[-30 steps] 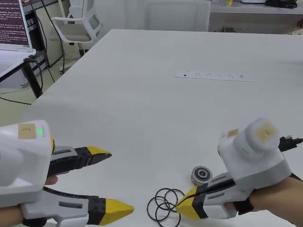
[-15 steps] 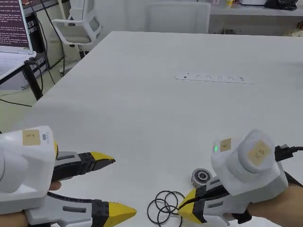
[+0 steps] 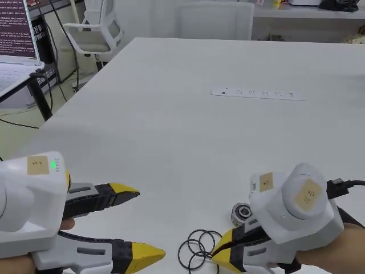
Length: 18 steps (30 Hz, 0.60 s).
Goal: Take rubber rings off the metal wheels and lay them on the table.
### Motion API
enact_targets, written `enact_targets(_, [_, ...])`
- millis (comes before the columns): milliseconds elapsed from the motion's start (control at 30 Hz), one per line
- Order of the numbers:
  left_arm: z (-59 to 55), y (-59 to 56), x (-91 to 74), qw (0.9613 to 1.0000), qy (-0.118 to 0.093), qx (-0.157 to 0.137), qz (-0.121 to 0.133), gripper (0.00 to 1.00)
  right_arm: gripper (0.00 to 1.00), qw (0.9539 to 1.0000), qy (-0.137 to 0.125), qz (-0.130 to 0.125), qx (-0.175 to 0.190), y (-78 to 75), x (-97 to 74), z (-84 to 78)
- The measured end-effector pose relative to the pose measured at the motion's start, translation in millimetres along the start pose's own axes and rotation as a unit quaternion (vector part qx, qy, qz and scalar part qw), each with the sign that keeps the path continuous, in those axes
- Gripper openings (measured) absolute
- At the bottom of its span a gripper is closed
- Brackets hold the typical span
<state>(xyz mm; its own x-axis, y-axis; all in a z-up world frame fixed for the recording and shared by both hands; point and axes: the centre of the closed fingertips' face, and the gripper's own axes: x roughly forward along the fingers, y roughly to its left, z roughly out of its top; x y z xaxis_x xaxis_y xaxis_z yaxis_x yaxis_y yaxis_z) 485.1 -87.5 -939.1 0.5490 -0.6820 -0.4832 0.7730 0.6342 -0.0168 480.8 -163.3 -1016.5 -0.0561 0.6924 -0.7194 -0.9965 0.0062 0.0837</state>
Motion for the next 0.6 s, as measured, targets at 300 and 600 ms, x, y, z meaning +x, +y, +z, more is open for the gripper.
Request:
enact_targets(300, [-0.4, -0.1, 0.2, 1.0, -0.001, -0.003, 0.0, 0.62, 0.02, 0.9999, -0.007, -0.009, 0.01, -5.2, -3.7, 2.5])
enact_targets(600, [0.7, 0.6, -0.7, 1.0, -0.004, -0.003, 0.004, 0.62, 0.07, 0.9985, -0.041, -0.02, 0.032, -13.9, -19.2, 17.1])
